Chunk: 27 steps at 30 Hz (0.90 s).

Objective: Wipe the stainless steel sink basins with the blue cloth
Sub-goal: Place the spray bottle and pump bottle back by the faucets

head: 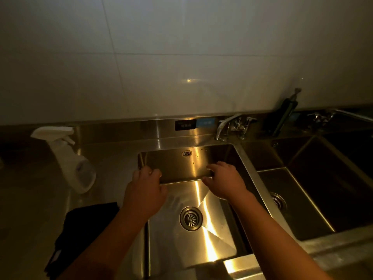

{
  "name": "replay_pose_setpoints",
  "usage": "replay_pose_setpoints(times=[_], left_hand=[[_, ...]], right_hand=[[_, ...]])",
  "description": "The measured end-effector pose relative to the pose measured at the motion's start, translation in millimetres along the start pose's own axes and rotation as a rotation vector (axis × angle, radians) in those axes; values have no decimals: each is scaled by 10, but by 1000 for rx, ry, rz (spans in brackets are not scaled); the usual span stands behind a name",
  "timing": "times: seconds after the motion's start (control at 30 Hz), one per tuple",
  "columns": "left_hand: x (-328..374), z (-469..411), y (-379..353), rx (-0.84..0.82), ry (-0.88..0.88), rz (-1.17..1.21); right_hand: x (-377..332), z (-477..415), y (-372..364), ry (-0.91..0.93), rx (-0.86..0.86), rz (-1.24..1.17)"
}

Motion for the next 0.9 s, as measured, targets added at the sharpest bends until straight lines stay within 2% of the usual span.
replay_pose_setpoints(times=[0.37,0.57,0.9], left_hand=[[1183,-132,-493,-35,102,-22],[1756,-245,-674,-71,67,-40],[2363,-606,-933,-109,-28,-31]], right_hand=[[1297,-92,499,30,-33,22],[1961,-224,714,-17,-8,73],[2628,-331,915,-140,22,82]])
Point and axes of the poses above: each hand's wrist, its own z-axis away from the middle knuckle, its own y-axis out of the back of the hand, x = y × z, the point moved 9 cm from there along -z, towards the middle knuckle
